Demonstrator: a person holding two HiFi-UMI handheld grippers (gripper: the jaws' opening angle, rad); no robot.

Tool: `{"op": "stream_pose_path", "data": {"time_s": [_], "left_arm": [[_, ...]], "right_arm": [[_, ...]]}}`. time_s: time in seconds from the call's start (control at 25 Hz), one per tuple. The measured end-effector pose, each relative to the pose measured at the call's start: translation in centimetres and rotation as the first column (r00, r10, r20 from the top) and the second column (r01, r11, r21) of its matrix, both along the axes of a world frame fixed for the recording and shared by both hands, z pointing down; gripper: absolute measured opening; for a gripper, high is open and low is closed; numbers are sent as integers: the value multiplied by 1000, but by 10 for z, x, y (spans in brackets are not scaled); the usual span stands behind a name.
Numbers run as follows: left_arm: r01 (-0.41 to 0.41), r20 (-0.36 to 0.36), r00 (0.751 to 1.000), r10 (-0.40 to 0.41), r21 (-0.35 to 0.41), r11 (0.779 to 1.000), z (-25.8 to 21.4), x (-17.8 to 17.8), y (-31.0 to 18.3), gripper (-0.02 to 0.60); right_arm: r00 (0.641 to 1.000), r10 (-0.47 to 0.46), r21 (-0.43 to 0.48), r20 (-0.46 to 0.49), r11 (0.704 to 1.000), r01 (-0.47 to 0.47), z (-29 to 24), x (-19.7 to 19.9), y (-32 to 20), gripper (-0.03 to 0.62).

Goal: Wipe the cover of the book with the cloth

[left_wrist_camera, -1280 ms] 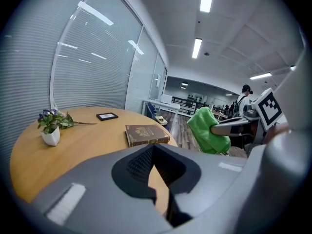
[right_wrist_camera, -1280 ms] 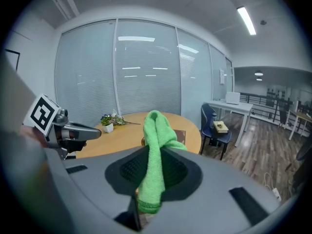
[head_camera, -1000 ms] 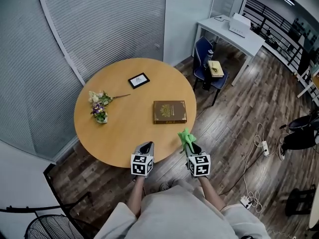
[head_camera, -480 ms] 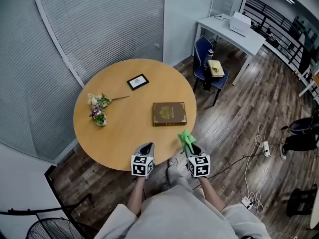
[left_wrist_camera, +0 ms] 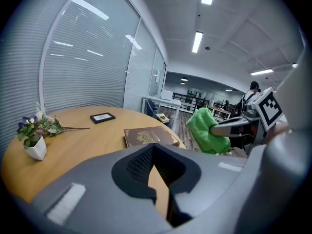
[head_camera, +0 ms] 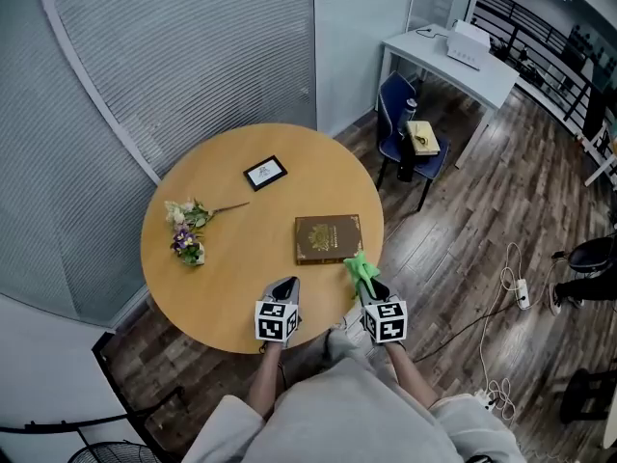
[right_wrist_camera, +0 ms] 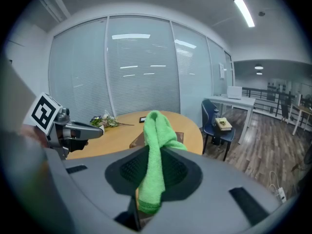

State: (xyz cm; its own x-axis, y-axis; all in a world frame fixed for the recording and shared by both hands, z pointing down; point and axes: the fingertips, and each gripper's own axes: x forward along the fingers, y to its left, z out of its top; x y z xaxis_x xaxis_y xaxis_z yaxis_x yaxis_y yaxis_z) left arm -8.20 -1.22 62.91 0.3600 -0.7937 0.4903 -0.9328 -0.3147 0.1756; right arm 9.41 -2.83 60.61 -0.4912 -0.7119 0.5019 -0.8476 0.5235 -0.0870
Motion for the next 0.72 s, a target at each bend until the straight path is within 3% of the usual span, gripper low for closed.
{"op": "stream_pose_path", "data": {"time_s": [0.72], "left_arm": [[61, 14, 998, -60, -92, 994, 20, -9, -100, 6]], "right_arm": [[998, -53, -59, 40, 997, 56, 9, -20, -115, 72]]}}
